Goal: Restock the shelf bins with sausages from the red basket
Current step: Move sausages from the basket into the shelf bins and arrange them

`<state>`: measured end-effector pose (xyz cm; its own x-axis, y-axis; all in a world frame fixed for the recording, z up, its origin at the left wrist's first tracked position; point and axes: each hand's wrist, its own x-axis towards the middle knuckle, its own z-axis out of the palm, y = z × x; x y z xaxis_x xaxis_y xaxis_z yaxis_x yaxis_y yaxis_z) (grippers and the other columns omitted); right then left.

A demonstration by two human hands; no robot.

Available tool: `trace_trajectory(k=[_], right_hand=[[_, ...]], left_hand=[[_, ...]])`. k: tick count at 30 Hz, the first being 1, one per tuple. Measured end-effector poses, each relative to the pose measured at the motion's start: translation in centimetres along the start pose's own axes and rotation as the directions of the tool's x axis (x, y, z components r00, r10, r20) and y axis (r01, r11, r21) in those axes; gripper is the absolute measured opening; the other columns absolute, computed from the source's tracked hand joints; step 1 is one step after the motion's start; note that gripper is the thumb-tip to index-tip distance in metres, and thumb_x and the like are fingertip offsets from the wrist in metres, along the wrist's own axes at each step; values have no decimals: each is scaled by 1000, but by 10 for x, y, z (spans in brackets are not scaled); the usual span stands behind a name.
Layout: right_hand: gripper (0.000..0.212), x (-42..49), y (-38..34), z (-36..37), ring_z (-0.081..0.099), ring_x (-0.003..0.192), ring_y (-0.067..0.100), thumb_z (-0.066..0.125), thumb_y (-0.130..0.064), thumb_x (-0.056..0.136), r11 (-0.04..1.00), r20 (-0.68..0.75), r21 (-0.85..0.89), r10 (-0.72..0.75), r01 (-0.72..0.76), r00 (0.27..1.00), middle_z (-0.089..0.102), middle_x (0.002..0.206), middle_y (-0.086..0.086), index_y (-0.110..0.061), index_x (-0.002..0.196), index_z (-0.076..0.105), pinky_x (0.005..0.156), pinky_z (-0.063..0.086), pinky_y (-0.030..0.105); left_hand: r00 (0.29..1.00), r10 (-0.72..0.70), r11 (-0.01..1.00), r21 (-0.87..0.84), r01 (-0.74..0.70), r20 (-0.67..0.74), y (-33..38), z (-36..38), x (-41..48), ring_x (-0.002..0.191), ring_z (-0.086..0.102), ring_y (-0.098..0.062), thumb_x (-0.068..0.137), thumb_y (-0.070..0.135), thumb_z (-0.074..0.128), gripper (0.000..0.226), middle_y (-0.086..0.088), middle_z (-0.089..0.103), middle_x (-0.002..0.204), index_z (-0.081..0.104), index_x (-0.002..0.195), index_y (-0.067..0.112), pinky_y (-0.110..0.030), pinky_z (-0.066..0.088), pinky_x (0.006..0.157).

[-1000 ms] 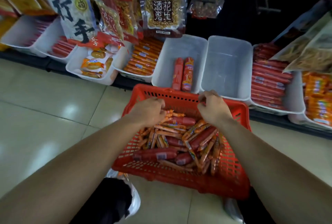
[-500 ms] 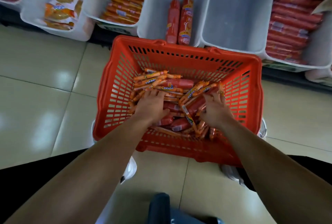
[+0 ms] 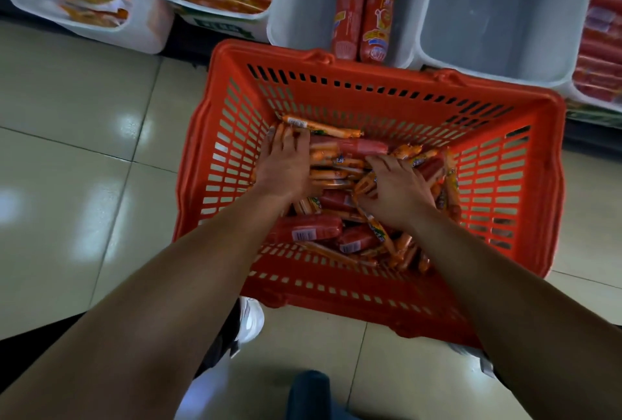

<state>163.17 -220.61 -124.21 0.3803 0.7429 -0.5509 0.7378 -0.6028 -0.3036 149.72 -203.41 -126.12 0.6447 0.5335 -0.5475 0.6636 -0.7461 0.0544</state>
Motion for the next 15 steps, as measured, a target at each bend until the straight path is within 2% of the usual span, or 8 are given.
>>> trace_trajectory(k=[2,4,7,11,15], right_hand=[[94,3,-3,-3,23,147,29,55,-70,85,1000,64,5,-6,6,998,23,162,4,-22,157,17,119,21,47],[104,3,-4,-1,22,146,29,54,-79,78,997,123,-68,-38,47,992,23,161,5,-22,157,18,119,18,46],[112,-9,1,7,17,146,26,59,-80,73,978,149,-186,-65,92,987,17,160,4,-19,157,16,119,18,46],[106,-28,8,14,9,148,28,59,-73,79,976,76,-216,2,14,997,6,161,7,-19,156,10,118,24,48],[120,-31,15,14,-8,152,30,60,-75,77,973,114,-224,79,-52,990,-12,164,10,-16,157,-7,121,9,48]], left_hand=[[1000,13,1000,17,-13,10,-1,1,-7,147,16,-40,69,69,73,111,-17,20,157,22,151,14,-53,13,120],[1000,14,1000,12,-14,-5,-1,1,-14,142,25,-42,70,66,74,100,-17,28,153,32,144,14,-55,25,114],[1000,-10,1000,21,10,2,-2,-1,-20,141,28,-46,70,64,75,96,-18,36,149,37,142,13,-56,31,111],[1000,11,1000,12,-11,-18,-5,-6,-24,135,38,-45,69,59,79,89,-18,47,141,42,136,12,-53,41,104],[999,-30,999,-14,30,25,-5,-13,-26,121,51,-38,67,62,80,86,-15,55,130,45,131,15,-47,46,97]])
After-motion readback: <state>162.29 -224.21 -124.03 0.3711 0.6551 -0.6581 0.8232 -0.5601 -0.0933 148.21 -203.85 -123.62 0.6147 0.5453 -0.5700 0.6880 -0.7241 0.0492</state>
